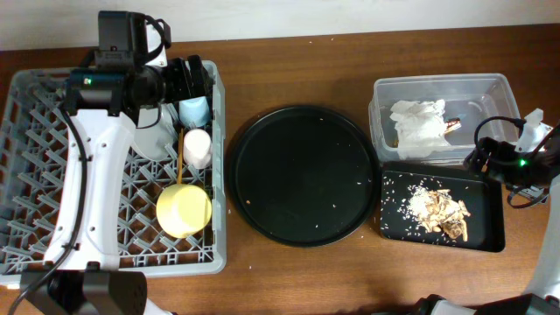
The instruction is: Sort waste into correct bins and load items into the dishwasher rack
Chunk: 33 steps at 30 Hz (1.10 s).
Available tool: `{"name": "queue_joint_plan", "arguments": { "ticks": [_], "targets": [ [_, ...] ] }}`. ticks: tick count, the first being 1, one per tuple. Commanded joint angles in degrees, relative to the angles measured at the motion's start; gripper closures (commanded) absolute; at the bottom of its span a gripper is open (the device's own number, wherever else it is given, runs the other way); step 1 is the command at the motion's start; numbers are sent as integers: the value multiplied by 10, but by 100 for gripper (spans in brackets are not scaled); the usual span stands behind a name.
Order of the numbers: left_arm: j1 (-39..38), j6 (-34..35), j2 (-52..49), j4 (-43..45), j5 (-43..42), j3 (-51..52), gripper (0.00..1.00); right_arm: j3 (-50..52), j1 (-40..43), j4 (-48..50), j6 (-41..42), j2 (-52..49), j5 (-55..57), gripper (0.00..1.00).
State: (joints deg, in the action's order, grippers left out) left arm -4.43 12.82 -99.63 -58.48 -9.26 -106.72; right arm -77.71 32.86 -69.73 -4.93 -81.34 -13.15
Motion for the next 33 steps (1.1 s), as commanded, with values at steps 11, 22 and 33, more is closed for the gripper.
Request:
{"name": "queue_joint_plan", "arguments": {
  "ticks": [11,22,33],
  "targets": [
    [2,-12,1,-1,-10,0,1,-5,-210,2,-1,121,-1,1],
    [2,-12,1,-1,-10,0,1,-4,-460,-8,-4,371,8,1],
    [2,-12,1,-1,-10,0,1,150,-459,125,-19,675,93,1]
  ]
}}
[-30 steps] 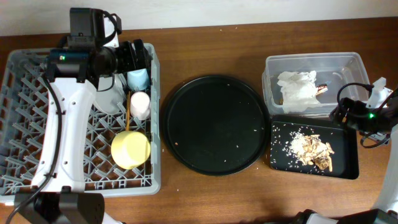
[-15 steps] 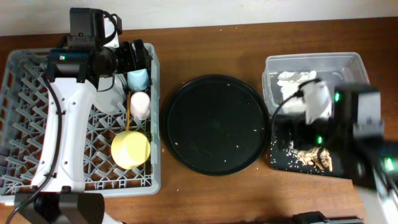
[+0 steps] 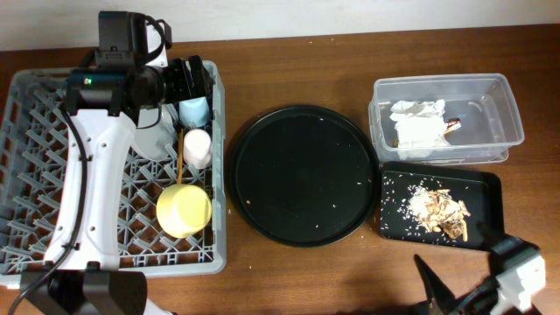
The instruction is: Sort waste into correct bins and load items into the dishwasher rack
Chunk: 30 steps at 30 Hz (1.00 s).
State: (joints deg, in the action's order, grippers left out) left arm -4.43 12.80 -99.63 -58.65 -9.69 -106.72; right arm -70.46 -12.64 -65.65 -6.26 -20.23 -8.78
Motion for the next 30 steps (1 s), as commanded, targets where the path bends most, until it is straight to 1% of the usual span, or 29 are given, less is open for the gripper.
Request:
{"name": "queue_joint_plan", "arguments": {
  "ticks": [1,2,3,5,6,7,8,12,14,20,25,30],
  "targets": [
    [2,-11,1,1,-6,0,1,107,-3,126,-5,82,52,1],
    [2,-11,1,1,-6,0,1,147,1,182,-5,103,52,1],
    [2,-11,1,1,-6,0,1,215,8,277,-3,128,50,1],
    [2,-11,1,1,-6,0,1,297,15,393,8,150,47,1],
    [2,-11,1,1,-6,0,1,327,17,436,15,156,47,1],
    [2,-11,1,1,-6,0,1,405,21,545,43,170,48,1],
    [2,-11,1,1,-6,0,1,459,24,610,66,179,49,2],
    [2,-11,1,1,-6,0,1,579,26,718,131,200,85,1],
    [2,-11,1,1,-6,0,1,613,26,723,148,200,95,1],
    [2,-11,1,1,-6,0,1,695,26,715,147,200,97,1],
    [2,-11,1,1,-6,0,1,701,26,616,147,200,99,1],
    [2,-11,1,1,-6,0,1,701,26,610,147,200,97,1]
  ]
}}
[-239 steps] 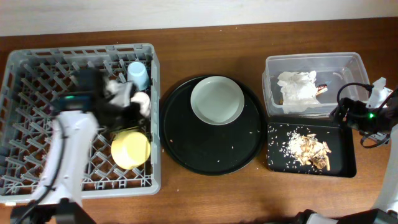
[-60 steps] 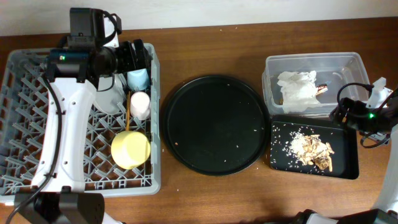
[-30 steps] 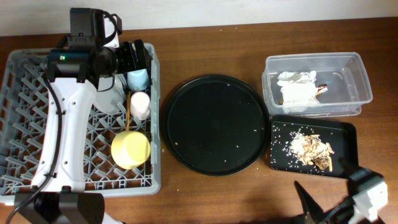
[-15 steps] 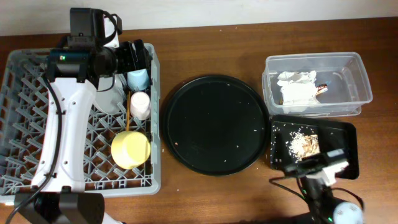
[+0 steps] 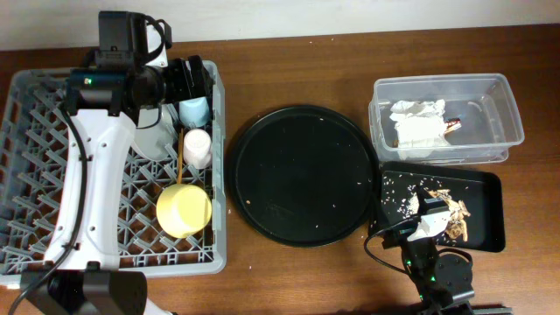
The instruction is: Sort waste into correct bins and load items into the dishwasher rack
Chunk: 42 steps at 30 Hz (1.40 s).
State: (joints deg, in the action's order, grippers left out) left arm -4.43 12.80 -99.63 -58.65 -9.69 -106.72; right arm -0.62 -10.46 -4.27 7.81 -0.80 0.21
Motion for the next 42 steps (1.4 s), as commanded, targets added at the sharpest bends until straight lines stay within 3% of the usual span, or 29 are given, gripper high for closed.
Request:
{"name": "queue_joint_plan", "arguments": {
  "ticks": [1,20,23,29,34,42],
  "targets": [
    [2,-11,1,1,-6,0,1,3,5,-4,6,6,7,1],
    [0,-11,13,-3,0,0,1,3,5,-4,6,6,7,1],
    [0,-12,66,-6,1,0,1,3,5,-4,6,6,7,1],
    [1,-11,220,-9,96,14,1,3,5,-4,6,6,7,1],
    [1,-12,390,-25,125,137,1,3,5,-4,6,6,7,2],
    [1,-11,702,-19,125,518,1,3,5,-4,6,6,7,1]
  ]
}}
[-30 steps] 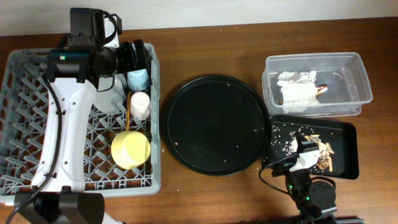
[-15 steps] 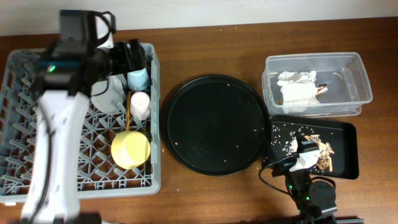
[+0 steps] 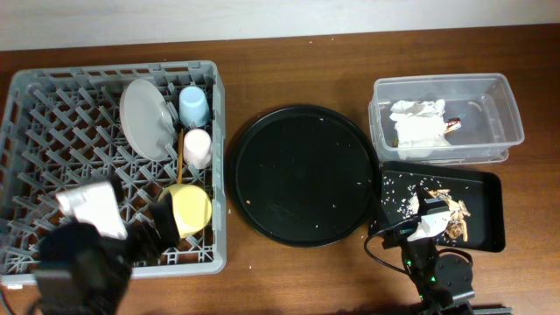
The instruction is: Sort waste into correct bins and load items into the dishwasher rack
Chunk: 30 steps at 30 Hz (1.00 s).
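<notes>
The grey dishwasher rack [image 3: 35, 131] on the left holds an upright grey plate [image 3: 144, 118], a blue cup [image 3: 194, 107], a white cup [image 3: 198, 147], a yellow bowl [image 3: 187, 208] and a thin wooden stick [image 3: 180, 157]. My left arm sits low at the rack's front edge, and its dark gripper [image 3: 164, 222] is just left of the yellow bowl. At the bottom right, my right gripper [image 3: 429, 213] points over the near edge of the black rectangular tray [image 3: 486, 185] of food scraps [image 3: 442, 210]. Neither gripper's jaws can be made out.
A round black tray [image 3: 302, 175] with a few crumbs lies in the middle of the wooden table. A clear plastic bin [image 3: 503, 109] at the right rear holds crumpled white tissue [image 3: 418, 122] and a small wrapper [image 3: 452, 125].
My left arm has moved from the rack's far edge by the blue cup to the rack's front edge. This uncovered the grey plate. The right arm has not moved.
At first my left arm reached over the rack's rear and the right gripper was by the clear bin. The right arm then showed at the bottom right corner, then at the scrap tray's near edge. Now the left arm is at the rack's front.
</notes>
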Available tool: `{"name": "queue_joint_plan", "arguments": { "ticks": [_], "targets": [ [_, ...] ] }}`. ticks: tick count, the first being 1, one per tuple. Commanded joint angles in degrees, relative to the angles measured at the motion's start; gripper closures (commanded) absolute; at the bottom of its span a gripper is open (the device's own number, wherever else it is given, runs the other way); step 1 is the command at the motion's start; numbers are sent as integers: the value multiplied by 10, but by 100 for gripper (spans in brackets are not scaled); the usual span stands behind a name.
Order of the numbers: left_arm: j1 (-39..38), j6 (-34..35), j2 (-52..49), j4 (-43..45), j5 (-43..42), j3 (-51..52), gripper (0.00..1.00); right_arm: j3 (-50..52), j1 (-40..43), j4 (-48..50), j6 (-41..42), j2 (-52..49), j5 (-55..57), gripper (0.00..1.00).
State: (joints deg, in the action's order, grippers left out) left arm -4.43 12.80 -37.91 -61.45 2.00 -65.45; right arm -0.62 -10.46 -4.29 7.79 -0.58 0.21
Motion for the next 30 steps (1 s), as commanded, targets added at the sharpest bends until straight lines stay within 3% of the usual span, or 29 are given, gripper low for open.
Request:
{"name": "queue_joint_plan", "arguments": {
  "ticks": [1,7,12,14,20,25,27,30],
  "targets": [
    [3,-11,131,27,8,163,1,3,5,-3,7,4,7,1],
    [29,-9,293,256,4,384,1,3,5,-3,7,4,7,1],
    [29,-9,358,610,4,536,1,3,5,-3,7,4,7,1],
    [29,-9,377,680,4,581,1,3,5,-3,7,4,7,1],
    [29,-17,376,674,9,650,1,3,5,-3,7,4,7,1],
    [29,-92,376,575,9,650,1,3,5,-3,7,4,7,1],
    [29,-143,376,568,8,650,1,3,5,-3,7,4,7,1],
    [29,-159,376,568,5,650,1,3,5,-3,7,4,7,1]
  ]
}}
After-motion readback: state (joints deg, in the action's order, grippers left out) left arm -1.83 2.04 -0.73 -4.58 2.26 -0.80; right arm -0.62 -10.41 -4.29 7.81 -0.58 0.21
